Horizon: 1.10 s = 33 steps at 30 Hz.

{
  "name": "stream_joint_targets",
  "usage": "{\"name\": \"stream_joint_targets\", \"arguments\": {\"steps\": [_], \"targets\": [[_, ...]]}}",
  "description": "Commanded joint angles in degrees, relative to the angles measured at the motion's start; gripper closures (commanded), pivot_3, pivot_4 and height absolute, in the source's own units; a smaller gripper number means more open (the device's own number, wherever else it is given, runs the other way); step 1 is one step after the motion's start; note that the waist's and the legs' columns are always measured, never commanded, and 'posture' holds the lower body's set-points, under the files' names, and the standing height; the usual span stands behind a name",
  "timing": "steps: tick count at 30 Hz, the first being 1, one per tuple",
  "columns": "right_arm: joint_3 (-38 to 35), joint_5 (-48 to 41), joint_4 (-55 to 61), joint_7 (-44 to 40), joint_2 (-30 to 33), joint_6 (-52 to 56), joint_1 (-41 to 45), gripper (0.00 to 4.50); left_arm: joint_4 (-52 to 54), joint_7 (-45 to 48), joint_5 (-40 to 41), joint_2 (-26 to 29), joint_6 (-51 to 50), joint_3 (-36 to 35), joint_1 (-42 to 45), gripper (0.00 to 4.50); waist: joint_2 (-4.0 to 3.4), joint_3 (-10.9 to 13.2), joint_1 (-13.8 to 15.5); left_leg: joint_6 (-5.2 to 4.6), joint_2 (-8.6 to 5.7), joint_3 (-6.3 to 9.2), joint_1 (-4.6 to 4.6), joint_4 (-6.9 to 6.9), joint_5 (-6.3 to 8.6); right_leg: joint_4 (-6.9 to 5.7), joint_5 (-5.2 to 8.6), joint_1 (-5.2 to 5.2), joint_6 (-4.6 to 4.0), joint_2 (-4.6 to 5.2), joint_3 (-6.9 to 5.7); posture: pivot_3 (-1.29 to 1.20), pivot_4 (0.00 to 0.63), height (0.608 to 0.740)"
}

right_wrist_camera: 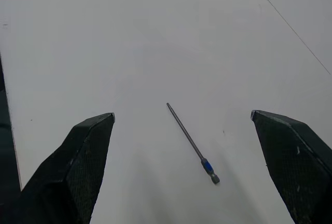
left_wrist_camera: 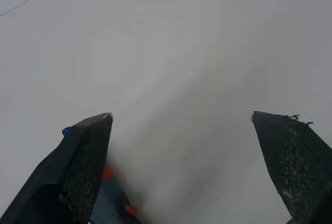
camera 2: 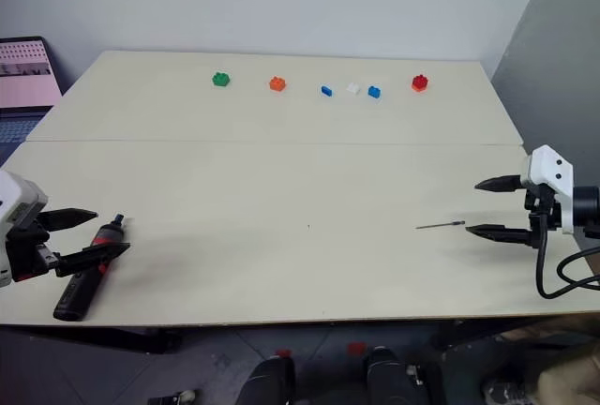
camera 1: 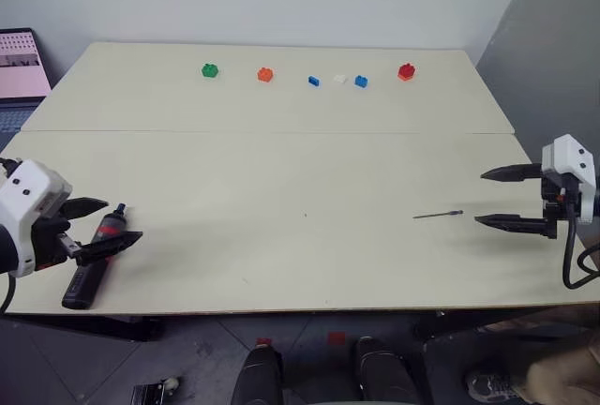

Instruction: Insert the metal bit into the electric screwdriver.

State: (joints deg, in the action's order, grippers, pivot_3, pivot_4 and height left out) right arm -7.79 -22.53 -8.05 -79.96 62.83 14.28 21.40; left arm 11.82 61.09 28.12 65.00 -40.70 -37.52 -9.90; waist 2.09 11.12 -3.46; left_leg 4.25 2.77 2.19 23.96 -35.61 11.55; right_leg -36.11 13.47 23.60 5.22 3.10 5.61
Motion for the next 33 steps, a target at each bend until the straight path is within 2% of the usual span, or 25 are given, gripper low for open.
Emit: {"name": "stream_joint_targets", "arguments": {"steps": [1, 14, 19, 24, 33], "targets": [[-0.9, 0.2, 1.2, -0.3, 0.3, -1.0, 0.6, 0.06, -0.4, 0.7, -0.6, 0.8, 1.0, -1.5, 0.5, 0.0, 0.0, 0.0, 0.0, 0.0, 0.0, 0.0, 0.0, 0.0, 0.0, 0.0, 0.0, 0.0, 0.0, 0.0, 0.0, 0.0, 0.15, 0.74], [-0.9, -0.9, 2.5, -0.6, 0.2, 1.1, -1.0, 0.06, 0.0, -3.3, -3.5, -0.8, 0.2, -0.7, 0.7, 0.0, 0.0, 0.0, 0.0, 0.0, 0.0, 0.0, -0.02, -0.11, 0.0, -0.16, 0.0, -0.01, 0.0, 0.0, 0.01, 0.0, 0.15, 0.74], [-0.7, -0.9, 2.9, -0.5, -1.0, -0.1, -0.6, 0.06, 1.4, -6.6, -2.6, -1.4, -6.9, -0.3, 1.0, 0.0, 0.0, 0.0, 0.0, 0.0, 0.0, 0.0, -0.04, -0.19, 0.0, -0.31, 0.0, 0.0, 0.0, -0.01, 0.03, 0.0, 0.15, 0.74], [-0.9, -3.4, 5.7, -0.3, -3.3, 1.7, 0.6, 0.06, 1.2, -13.9, -4.0, -0.6, -16.4, 2.3, 3.9, 0.0, 0.05, 0.0, -0.1, 0.0, -0.01, 0.02, -0.09, -0.38, -0.01, -0.74, 0.06, 0.08, 0.02, -0.03, 0.06, 0.0, 0.15, 0.74], [-0.6, -11.5, 12.6, 1.1, -10.1, 7.9, 5.9, 0.06, -4.7, -21.9, -6.4, -0.2, -23.7, 7.1, 11.5, 0.0, 0.05, 0.0, -0.3, -0.02, -0.01, 0.07, -0.13, -0.39, -0.05, -0.89, 0.05, 0.1, 0.02, -0.07, 0.04, 0.0, 0.15, 0.74]]}}
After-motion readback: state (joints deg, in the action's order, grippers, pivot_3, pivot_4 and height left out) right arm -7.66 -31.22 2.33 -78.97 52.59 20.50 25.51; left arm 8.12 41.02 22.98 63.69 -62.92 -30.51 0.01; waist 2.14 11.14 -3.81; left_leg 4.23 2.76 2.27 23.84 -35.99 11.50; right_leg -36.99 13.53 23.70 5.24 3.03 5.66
